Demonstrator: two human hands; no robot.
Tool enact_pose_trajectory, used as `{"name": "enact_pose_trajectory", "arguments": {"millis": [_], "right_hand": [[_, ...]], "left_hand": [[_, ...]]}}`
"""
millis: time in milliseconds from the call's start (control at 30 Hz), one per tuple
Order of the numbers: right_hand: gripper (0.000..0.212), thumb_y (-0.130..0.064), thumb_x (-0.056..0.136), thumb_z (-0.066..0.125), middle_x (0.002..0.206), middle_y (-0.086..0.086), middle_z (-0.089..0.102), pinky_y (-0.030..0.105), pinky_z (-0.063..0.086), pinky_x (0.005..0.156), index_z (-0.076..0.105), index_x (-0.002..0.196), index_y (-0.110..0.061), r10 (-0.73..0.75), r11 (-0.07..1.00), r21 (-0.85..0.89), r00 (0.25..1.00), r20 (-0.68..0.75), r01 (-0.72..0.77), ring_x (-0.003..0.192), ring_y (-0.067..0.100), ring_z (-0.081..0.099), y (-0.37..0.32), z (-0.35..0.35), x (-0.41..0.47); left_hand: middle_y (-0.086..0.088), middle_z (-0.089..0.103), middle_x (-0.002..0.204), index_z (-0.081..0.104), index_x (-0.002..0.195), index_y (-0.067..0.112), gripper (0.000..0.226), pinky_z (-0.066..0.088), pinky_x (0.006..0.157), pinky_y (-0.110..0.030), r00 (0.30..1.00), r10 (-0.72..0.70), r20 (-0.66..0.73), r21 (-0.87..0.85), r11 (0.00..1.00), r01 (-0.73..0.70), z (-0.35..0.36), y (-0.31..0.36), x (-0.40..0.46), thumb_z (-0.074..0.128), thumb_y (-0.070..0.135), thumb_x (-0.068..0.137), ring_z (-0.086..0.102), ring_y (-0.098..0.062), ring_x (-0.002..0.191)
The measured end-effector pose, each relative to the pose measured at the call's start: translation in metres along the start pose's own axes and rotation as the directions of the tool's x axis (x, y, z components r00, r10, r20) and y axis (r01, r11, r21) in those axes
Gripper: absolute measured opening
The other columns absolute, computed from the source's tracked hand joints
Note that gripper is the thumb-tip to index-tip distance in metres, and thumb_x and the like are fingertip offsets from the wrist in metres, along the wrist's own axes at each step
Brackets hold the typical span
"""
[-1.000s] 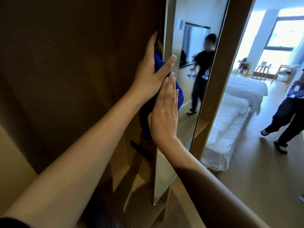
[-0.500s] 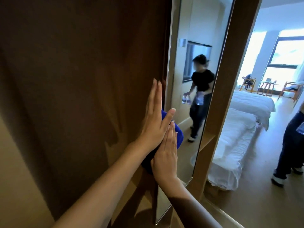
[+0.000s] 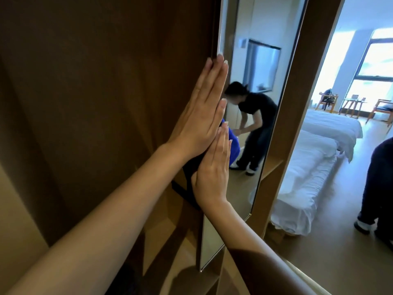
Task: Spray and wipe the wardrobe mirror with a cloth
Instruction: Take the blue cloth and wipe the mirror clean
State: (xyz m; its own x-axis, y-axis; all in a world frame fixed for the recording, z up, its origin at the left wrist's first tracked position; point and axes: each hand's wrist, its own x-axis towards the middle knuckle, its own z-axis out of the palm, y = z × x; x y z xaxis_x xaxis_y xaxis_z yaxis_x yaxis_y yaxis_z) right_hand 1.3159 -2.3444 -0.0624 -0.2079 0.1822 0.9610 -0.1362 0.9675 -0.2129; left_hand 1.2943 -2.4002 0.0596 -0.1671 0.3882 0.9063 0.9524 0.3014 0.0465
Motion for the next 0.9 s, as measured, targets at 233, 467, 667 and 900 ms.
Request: {"name": "enact_pose_trajectory", "arguments": {"millis": [233, 467, 667, 900], "right_hand": [[0.082, 0.003, 0.084, 0.064, 0.152, 0.017, 0.012, 0.039, 0.008, 0.121, 0.012, 0.147, -0.001, -0.019, 1.000, 0.005, 1.000, 0.005, 0.019, 0.146, 0.026, 0.011, 0.011, 0.019, -0.060], [0.083, 0.002, 0.087, 0.061, 0.153, 0.016, 0.010, 0.042, 0.011, 0.121, 0.006, 0.148, -0.005, -0.038, 0.999, 0.004, 0.999, -0.007, 0.038, 0.146, 0.018, 0.000, 0.029, 0.036, -0.129], [0.083, 0.001, 0.085, 0.065, 0.153, 0.014, 0.012, 0.040, 0.009, 0.121, 0.011, 0.148, -0.004, -0.032, 0.999, -0.013, 0.999, -0.024, 0.031, 0.147, 0.024, 0.008, 0.040, 0.050, -0.188], [0.070, -0.003, 0.090, 0.049, 0.153, 0.015, 0.012, 0.039, 0.008, 0.122, 0.010, 0.148, -0.003, -0.056, 0.998, -0.010, 0.998, -0.001, 0.056, 0.145, 0.027, 0.012, 0.062, 0.055, -0.264]], "left_hand": [[-0.032, 0.004, 0.156, 0.011, 0.147, -0.012, 0.055, 0.003, 0.122, -0.034, 0.999, -0.022, -0.034, -0.010, 1.000, 0.022, 0.030, -0.010, -0.056, 0.037, 0.005, 0.101, -0.004, -0.023, 0.145], [-0.034, 0.003, 0.155, 0.011, 0.146, -0.014, 0.055, 0.001, 0.121, -0.032, 0.998, -0.024, -0.062, -0.023, 0.999, 0.022, 0.062, -0.016, -0.121, 0.036, 0.007, 0.102, 0.003, -0.040, 0.146], [-0.033, 0.004, 0.155, 0.012, 0.146, -0.013, 0.054, 0.004, 0.122, -0.033, 0.994, -0.018, -0.104, -0.022, 1.000, 0.016, 0.092, -0.021, -0.177, 0.036, 0.006, 0.101, 0.004, -0.039, 0.147], [-0.035, 0.005, 0.154, 0.013, 0.145, -0.015, 0.054, 0.005, 0.122, -0.036, 0.988, -0.020, -0.152, -0.030, 0.999, 0.015, 0.131, -0.020, -0.247, 0.035, 0.007, 0.101, 0.003, -0.040, 0.146]]}}
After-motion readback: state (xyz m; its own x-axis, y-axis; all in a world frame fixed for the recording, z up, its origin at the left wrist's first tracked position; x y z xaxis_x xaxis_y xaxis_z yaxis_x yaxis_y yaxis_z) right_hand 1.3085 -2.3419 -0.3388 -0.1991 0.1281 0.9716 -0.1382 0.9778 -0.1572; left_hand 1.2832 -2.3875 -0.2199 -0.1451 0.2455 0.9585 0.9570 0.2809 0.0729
